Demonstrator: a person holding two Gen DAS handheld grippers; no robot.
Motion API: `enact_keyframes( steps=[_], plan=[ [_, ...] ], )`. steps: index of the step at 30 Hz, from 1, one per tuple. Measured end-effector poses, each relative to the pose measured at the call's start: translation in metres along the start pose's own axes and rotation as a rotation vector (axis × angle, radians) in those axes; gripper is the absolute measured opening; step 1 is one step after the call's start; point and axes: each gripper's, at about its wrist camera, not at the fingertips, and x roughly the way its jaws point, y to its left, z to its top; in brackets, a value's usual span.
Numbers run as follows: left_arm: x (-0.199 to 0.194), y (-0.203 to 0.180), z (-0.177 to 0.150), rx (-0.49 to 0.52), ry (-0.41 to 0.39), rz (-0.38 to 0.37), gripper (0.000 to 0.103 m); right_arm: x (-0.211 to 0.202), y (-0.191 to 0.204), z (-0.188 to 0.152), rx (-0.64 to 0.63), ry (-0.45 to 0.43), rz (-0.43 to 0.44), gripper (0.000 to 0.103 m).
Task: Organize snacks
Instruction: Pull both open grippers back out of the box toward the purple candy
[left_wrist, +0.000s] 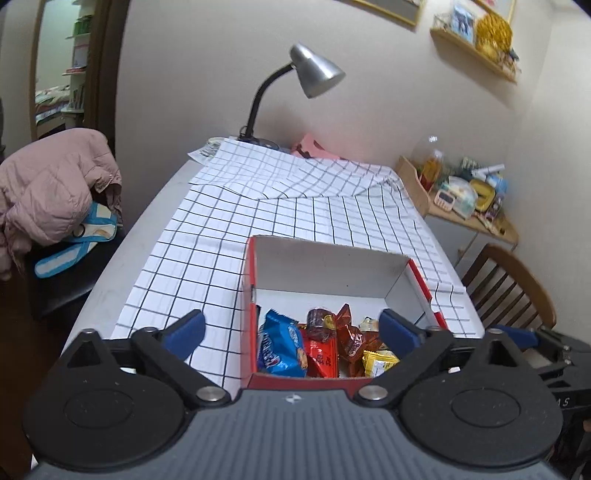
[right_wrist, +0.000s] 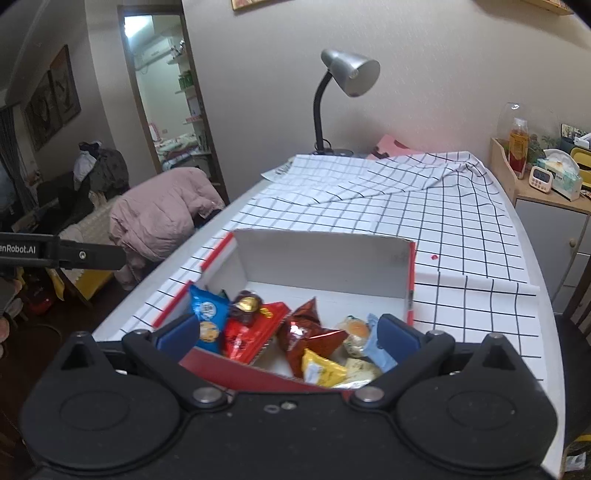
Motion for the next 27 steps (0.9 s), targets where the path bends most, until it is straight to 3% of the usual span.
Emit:
enact_keyframes(
  steps=[5, 11, 19, 23, 27],
  plan=[
    [-0.023, 0.020, -0.022, -0.063, -0.016, -0.031, 0.103, -0.015, 0.013, -0.019, 0.036, -0.012, 0.035, 0.103],
    [-0.041, 0.027, -0.069, -0.050, 0.017, 0.013, 0.103, -0.030, 0.026, -0.062, 0.081, 0.012, 0.042, 0.103],
    [-0.049, 0.021, -0.127, 0.022, 0.066, 0.060, 0.103, -0.038, 0.033, -0.118, 0.131, 0.036, -0.085, 0.103],
    [-0.045, 0.008, -0.140, 0.077, 0.072, 0.080, 0.103, -0.029, 0.024, -0.133, 0.157, 0.076, -0.179, 0.103],
    [-0.037, -0.007, -0.149, 0.128, 0.076, 0.090, 0.103, -0.018, 0.015, -0.141, 0.162, 0.103, -0.218, 0.103]
  ],
)
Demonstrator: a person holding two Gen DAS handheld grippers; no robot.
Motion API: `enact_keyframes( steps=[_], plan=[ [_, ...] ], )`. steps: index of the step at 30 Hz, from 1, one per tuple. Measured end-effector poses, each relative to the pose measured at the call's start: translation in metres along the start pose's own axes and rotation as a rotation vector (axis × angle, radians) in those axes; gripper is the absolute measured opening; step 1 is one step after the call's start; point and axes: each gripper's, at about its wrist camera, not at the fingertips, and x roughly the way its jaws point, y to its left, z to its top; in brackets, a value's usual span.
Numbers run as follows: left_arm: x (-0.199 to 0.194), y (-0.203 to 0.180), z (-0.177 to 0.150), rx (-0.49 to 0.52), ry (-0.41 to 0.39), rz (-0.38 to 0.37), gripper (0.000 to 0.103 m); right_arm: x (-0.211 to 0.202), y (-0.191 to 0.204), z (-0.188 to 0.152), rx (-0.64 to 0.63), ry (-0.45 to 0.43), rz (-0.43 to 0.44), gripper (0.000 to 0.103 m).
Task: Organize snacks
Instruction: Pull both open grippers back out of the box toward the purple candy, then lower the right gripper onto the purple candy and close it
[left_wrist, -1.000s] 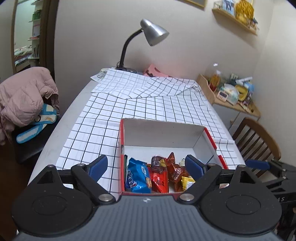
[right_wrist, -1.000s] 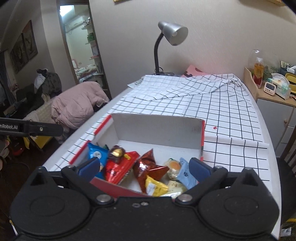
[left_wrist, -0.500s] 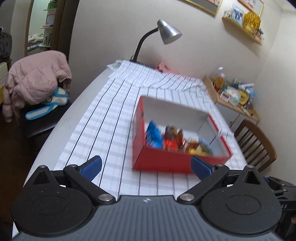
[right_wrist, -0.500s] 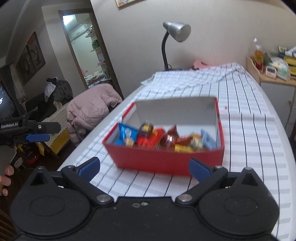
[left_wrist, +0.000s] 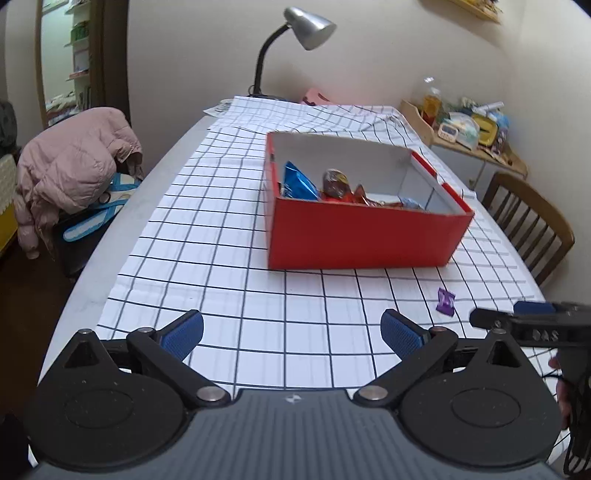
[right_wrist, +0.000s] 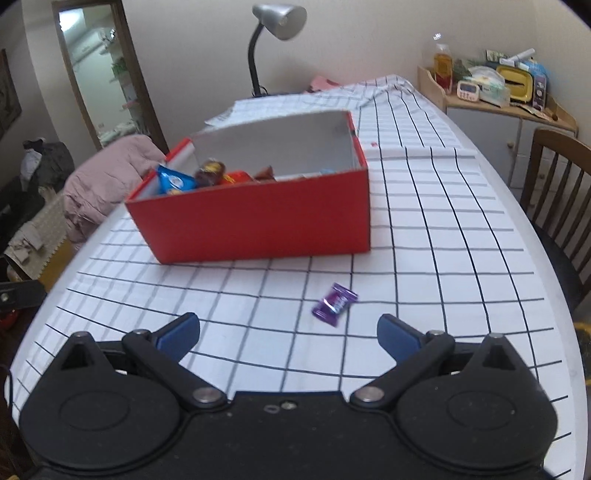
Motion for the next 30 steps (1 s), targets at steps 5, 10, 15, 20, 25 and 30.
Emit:
enact_keyframes(
  steps=[5, 10, 15, 20, 25, 30],
  plan=[
    [0.015, -0.017, -0.006, 0.030, 0.004, 0.029, 0.103, 0.020, -0.005, 0.004, -0.006, 0.013, -0.044, 0.100],
    [0.031, -0.028, -0.010, 0.035, 0.022, 0.065, 0.103, 0.044, -0.011, 0.011, 0.000, 0.041, -0.061, 0.095],
    [0.039, -0.029, -0.011, 0.018, 0.044, 0.088, 0.103, 0.068, -0.015, 0.018, 0.019, 0.079, -0.081, 0.084],
    [0.044, -0.026, -0.011, -0.005, 0.061, 0.123, 0.103, 0.081, -0.012, 0.018, 0.004, 0.100, -0.091, 0.081],
    [0.047, -0.026, -0.013, -0.025, 0.060, 0.140, 0.103, 0.092, -0.011, 0.018, -0.015, 0.125, -0.110, 0.076],
    [0.047, -0.021, -0.018, -0.056, 0.066, 0.149, 0.103, 0.099, -0.008, 0.019, -0.039, 0.144, -0.123, 0.069]
  ],
)
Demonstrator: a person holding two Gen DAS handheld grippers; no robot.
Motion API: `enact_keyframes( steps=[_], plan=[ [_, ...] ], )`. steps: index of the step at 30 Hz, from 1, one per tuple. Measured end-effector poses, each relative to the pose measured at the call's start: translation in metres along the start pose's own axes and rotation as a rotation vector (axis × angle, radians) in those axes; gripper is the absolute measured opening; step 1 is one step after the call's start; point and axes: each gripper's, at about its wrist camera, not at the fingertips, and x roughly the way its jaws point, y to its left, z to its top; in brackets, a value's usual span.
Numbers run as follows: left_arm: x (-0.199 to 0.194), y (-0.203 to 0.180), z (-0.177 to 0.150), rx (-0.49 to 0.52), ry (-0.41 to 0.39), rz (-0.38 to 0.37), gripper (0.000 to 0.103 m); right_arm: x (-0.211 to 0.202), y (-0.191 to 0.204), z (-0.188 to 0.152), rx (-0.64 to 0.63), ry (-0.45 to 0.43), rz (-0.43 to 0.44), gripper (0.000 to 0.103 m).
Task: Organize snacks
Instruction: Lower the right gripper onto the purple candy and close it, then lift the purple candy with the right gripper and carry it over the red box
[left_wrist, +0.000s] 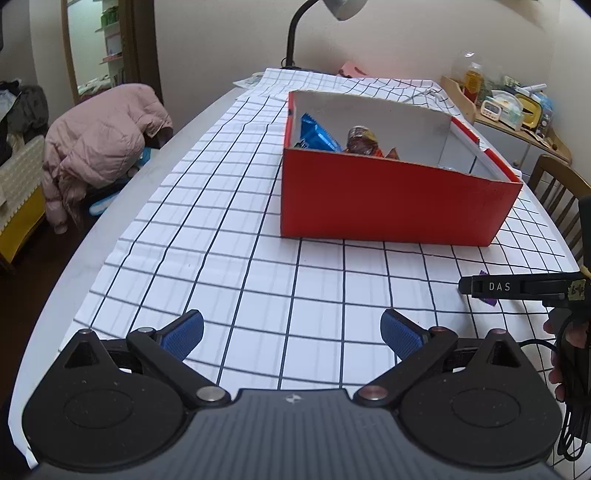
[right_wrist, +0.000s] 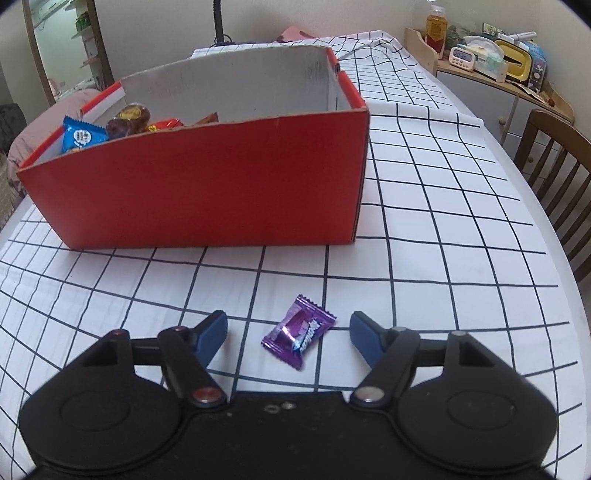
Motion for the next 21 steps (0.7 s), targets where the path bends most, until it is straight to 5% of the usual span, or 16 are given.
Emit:
enact_keyframes(
  steps=[7, 15, 21],
  plan=[
    [-0.001, 0.005, -0.005, -0.025, 0.010, 0.004, 0.102, 0.001, 0.004, -0.001, -0.050, -0.015, -0.033, 0.057],
    [-0.003, 0.005, -0.007, -0.014, 0.015, 0.005, 0.102, -0.004, 0.005, -0.006, -0.060, -0.046, -0.021, 0.029],
    [-0.004, 0.002, -0.006, 0.001, 0.016, 0.000, 0.102, -0.012, -0.003, -0.013, -0.035, -0.059, 0.006, 0.024]
  ],
)
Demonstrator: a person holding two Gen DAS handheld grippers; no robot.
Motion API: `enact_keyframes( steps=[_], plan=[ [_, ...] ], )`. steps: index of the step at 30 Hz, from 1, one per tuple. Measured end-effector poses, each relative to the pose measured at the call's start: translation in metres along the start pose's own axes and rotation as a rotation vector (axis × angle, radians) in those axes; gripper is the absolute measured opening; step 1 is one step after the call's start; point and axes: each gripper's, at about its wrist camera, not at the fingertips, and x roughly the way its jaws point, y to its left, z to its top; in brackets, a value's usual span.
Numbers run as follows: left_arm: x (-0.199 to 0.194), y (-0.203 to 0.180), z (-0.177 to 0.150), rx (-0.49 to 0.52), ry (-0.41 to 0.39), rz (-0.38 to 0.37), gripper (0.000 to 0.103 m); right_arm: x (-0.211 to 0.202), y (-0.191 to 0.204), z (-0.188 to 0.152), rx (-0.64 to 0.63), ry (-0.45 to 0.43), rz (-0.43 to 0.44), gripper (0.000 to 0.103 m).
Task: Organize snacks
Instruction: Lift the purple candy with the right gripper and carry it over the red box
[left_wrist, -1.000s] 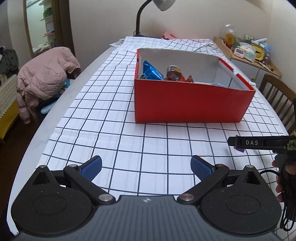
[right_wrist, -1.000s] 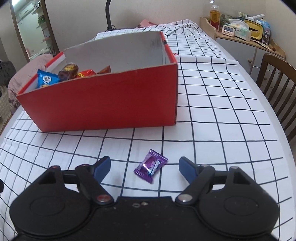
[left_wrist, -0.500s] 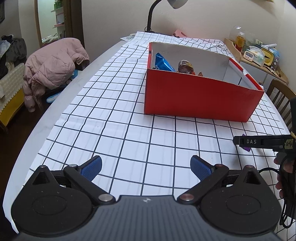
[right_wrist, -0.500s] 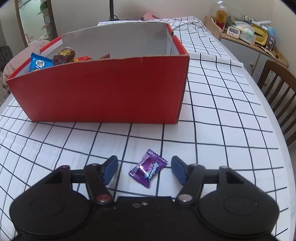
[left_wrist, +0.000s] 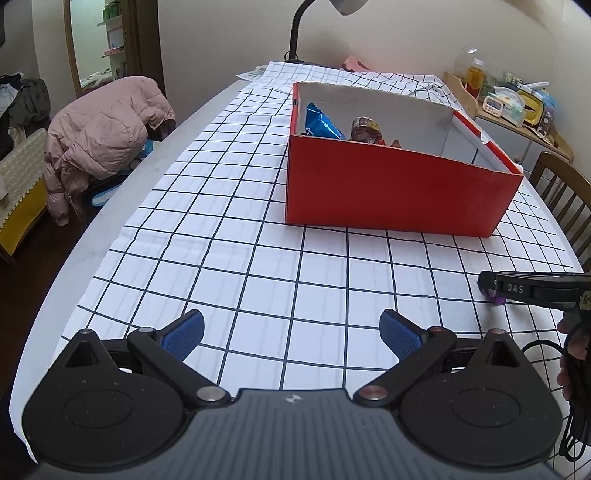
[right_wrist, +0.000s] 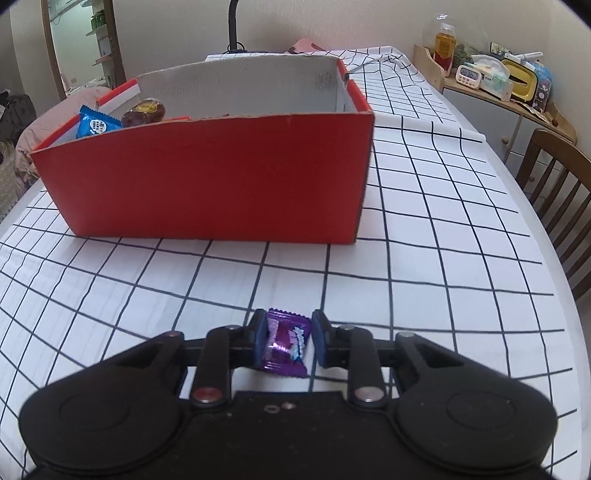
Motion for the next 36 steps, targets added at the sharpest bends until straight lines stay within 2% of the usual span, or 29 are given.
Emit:
enact_keyframes(
  steps=[3, 14, 19, 21, 24, 36],
  plan=[
    [-0.001, -0.002, 0.002, 0.010, 0.000, -0.007, 0.102, -0.008, -0.006, -0.002, 0.031, -0.011, 0.014, 0.021],
    [-0.001, -0.013, 0.008, 0.031, -0.012, -0.032, 0.102, -0.048, -0.025, 0.001, 0.077, -0.067, 0.057, 0.020],
    [-0.002, -0.015, 0.007, 0.036, -0.007, -0.034, 0.102, -0.039, -0.025, 0.005, 0.079, 0.030, 0.105, 0.021],
    [-0.003, -0.014, 0.006, 0.035, -0.005, -0.031, 0.102, -0.029, -0.020, 0.004, 0.065, 0.086, 0.094, 0.021],
    [-0.004, -0.011, 0.005, 0.025, -0.003, -0.024, 0.102, -0.017, -0.008, 0.003, 0.009, 0.109, 0.052, 0.021],
    [-0.005, -0.001, 0.004, -0.009, 0.000, -0.019, 0.102, 0.004, 0.014, 0.014, -0.098, 0.159, 0.003, 0.023]
  ],
)
